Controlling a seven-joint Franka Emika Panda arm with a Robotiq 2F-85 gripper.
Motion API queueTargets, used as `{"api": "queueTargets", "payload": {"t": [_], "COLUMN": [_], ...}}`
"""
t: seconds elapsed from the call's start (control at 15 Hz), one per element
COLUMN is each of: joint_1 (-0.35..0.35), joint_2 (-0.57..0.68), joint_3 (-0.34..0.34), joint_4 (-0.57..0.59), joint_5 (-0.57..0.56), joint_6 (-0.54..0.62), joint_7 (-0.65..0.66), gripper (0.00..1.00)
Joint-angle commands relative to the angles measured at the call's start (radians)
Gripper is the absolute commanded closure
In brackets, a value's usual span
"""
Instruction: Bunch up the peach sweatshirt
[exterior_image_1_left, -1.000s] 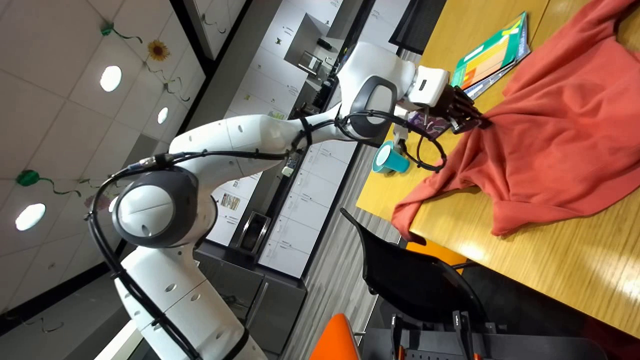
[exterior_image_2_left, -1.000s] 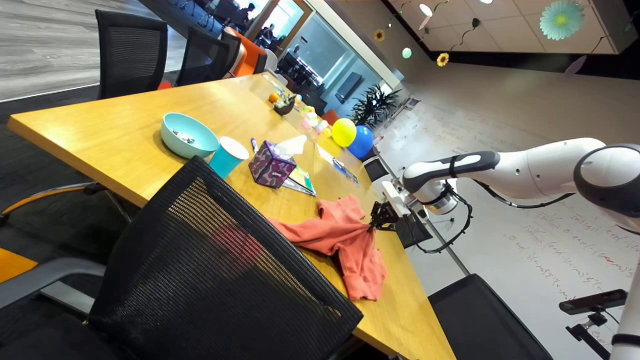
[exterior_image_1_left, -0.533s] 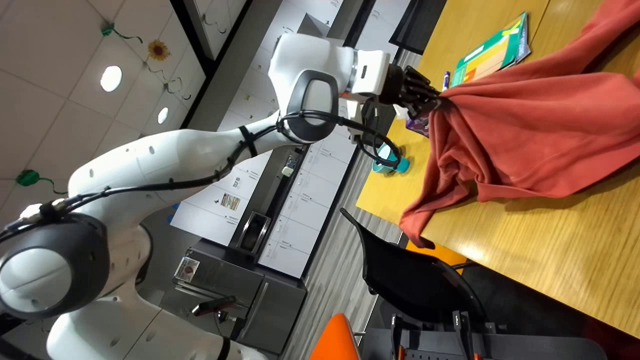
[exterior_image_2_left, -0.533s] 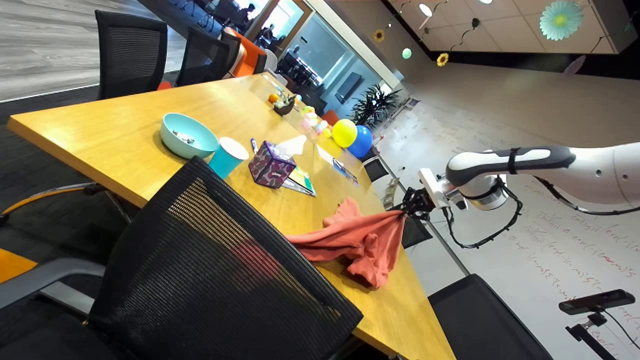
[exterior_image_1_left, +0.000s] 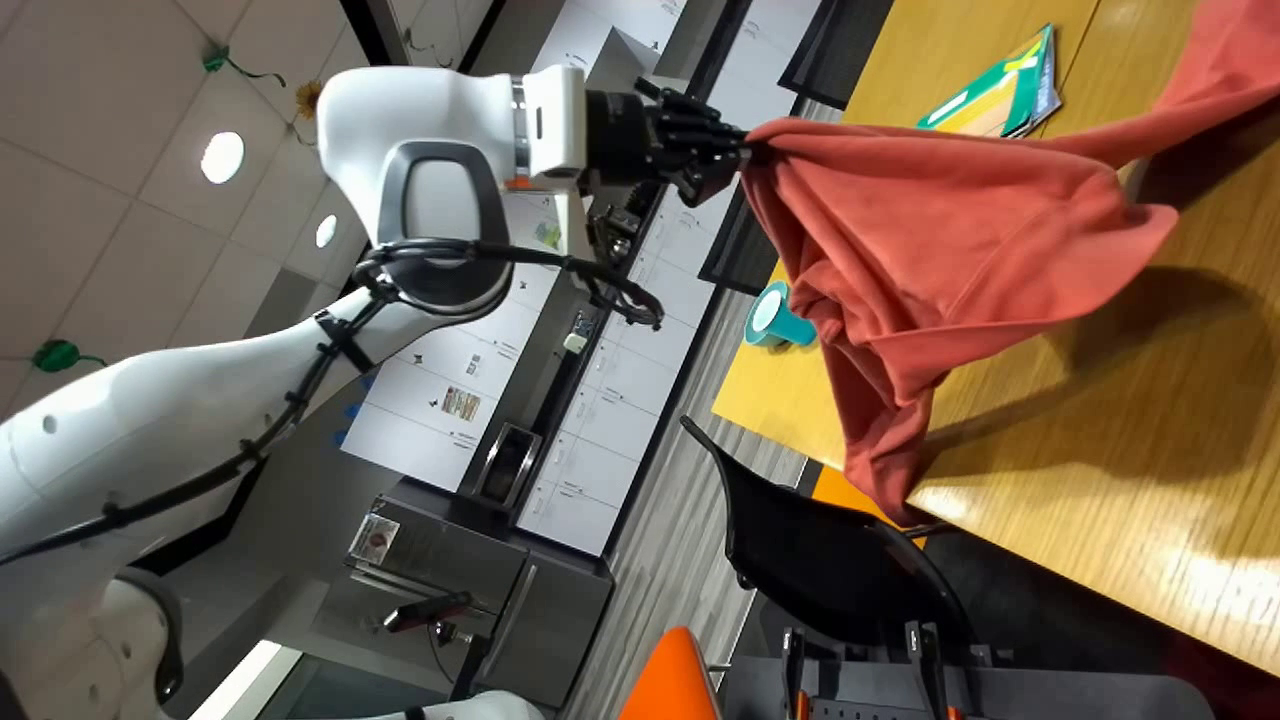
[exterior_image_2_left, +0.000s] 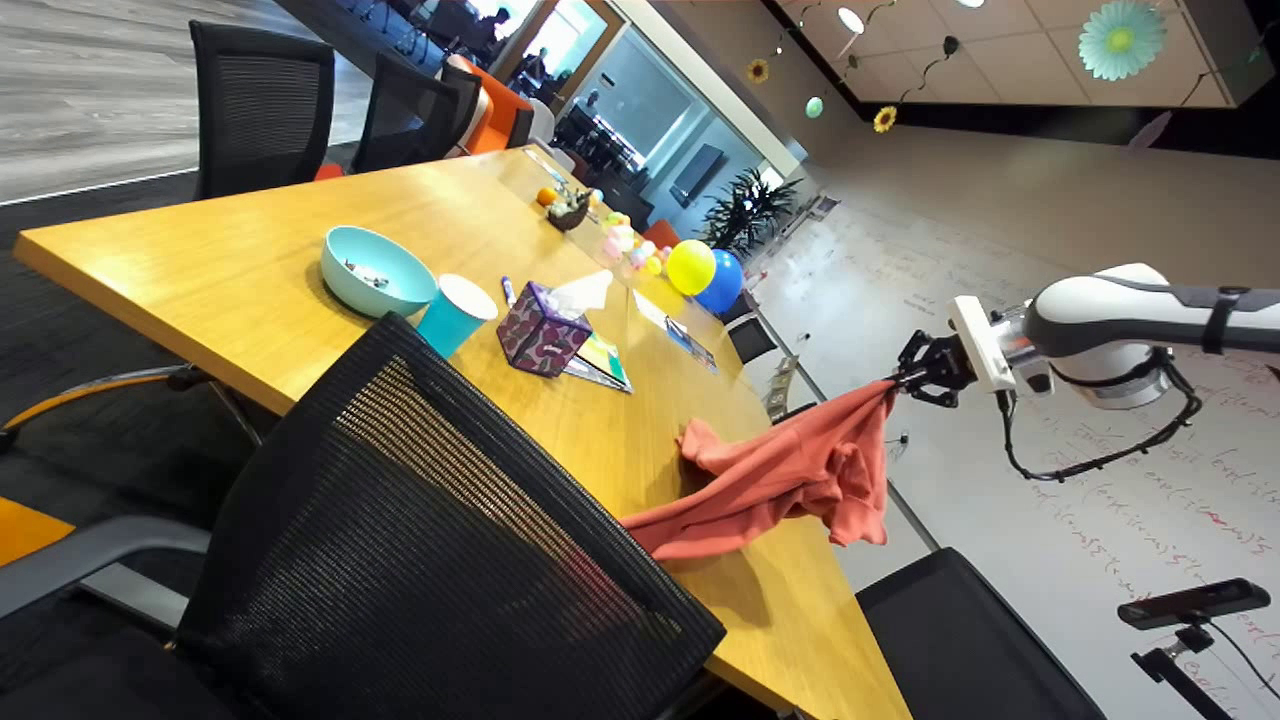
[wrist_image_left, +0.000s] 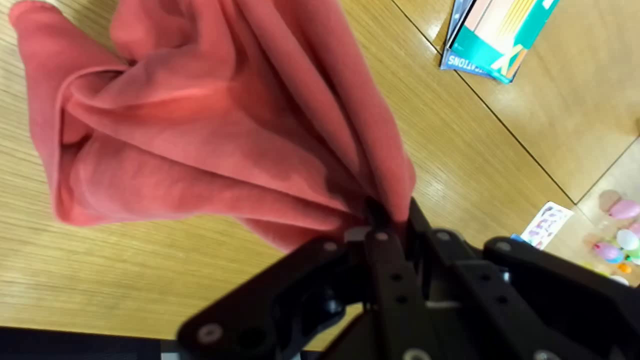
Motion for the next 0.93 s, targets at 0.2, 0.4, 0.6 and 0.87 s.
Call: {"api": "queueTargets", "payload": {"t": [0.2,0.4,0.6,0.87], "joint_1": [-0.074,-0.110,-0.159,-0.201], "joint_2": [-0.184,-0.226,-0.262,-0.293], "joint_3": [0.134,0.181,0.218,0.246], "joint_4": [-0.009,-0.003,0.000,0.003], "joint_5": [-0.019,-0.038,-0.053,-0.066], "joint_6": [-0.098,-0.085,-0.072,-0.082], "joint_7": [0.000,0.035,0.083,0.151], "gripper": [0.98,0.98,0.98,0.98]}}
